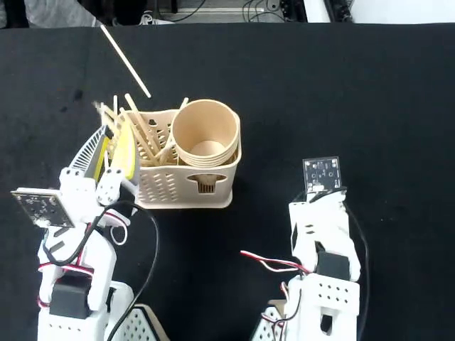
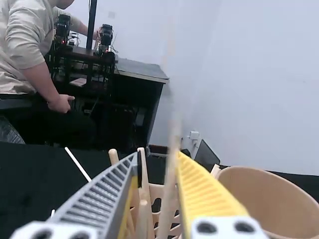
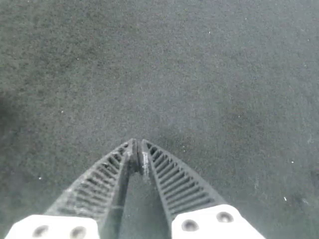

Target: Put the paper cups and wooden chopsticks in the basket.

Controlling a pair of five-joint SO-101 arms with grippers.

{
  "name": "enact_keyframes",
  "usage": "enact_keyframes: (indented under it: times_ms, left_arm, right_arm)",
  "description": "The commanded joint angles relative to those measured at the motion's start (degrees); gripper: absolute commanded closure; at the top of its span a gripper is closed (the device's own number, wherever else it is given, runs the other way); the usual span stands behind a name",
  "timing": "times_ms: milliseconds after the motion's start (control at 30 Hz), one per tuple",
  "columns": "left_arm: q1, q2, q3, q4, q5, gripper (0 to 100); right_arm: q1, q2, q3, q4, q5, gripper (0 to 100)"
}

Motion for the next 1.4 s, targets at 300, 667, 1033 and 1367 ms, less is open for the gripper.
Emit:
enact_keyframes:
  times_ms: [300,667,1033,1367]
  left_arm:
    - [-10.15,3.34,-23.87,23.30,0.18,84]
    - [-23.69,51.87,-56.57,43.87,-3.52,83]
    - [-27.56,92.92,-78.37,46.59,-3.60,83]
    - [-20.62,113.49,-86.55,46.51,-12.40,78]
  right_arm:
    - [0.35,-0.84,-0.31,-1.05,-0.18,98.6]
    - [0.35,-0.84,-0.22,-1.05,-0.18,98.6]
    - [0.35,-0.84,-0.22,-1.05,-0.18,98.6]
    - [0.35,-0.84,-0.22,-1.05,-0.18,98.6]
